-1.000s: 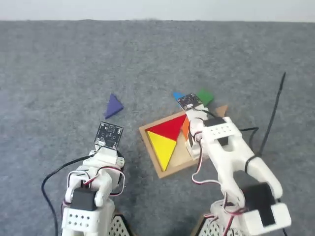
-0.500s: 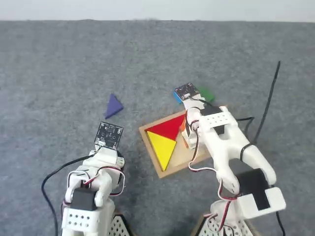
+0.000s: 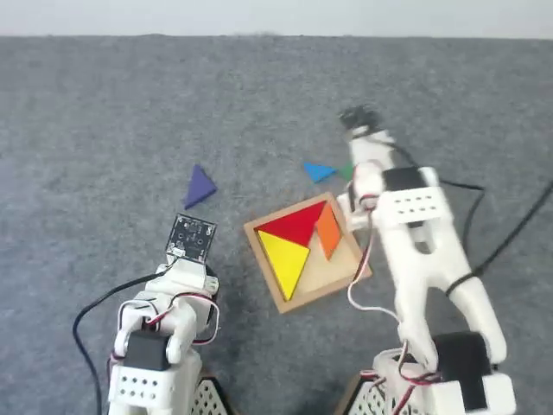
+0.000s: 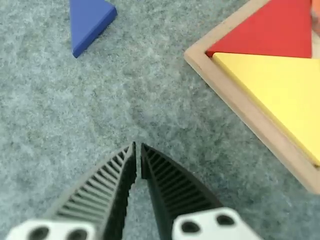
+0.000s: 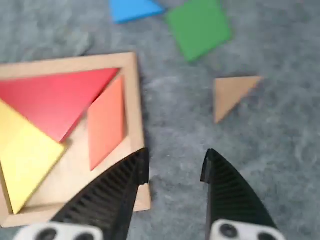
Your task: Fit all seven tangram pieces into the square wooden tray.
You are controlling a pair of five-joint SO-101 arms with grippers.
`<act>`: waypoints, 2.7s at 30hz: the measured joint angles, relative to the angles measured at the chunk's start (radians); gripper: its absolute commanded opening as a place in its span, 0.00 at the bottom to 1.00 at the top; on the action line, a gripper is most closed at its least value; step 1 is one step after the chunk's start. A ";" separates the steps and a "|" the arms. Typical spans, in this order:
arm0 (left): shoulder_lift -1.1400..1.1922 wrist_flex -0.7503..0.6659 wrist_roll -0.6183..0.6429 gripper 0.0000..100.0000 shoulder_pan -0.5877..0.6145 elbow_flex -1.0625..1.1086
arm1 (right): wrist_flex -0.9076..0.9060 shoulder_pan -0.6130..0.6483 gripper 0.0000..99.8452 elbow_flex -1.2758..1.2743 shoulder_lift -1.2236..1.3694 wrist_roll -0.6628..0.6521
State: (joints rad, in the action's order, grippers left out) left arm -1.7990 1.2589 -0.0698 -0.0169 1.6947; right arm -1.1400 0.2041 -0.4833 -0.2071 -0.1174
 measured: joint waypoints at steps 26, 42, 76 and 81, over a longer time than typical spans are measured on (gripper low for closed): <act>0.000 0.000 0.000 0.02 0.000 0.000 | 0.270 0.021 0.18 -0.342 -0.127 0.031; 0.000 0.000 0.000 0.02 0.000 0.000 | 0.330 0.021 0.18 -0.381 -0.129 0.031; 0.000 -0.002 0.000 0.02 0.000 0.000 | 0.330 -0.066 0.18 -0.365 -0.133 0.031; 0.000 -0.002 0.000 0.02 0.000 0.000 | 0.235 -0.014 0.18 -0.204 -0.046 0.032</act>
State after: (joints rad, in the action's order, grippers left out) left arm -1.7990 1.2574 -0.0698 -0.0169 1.6947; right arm -0.9053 0.1903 -0.6874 -0.2532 -0.0852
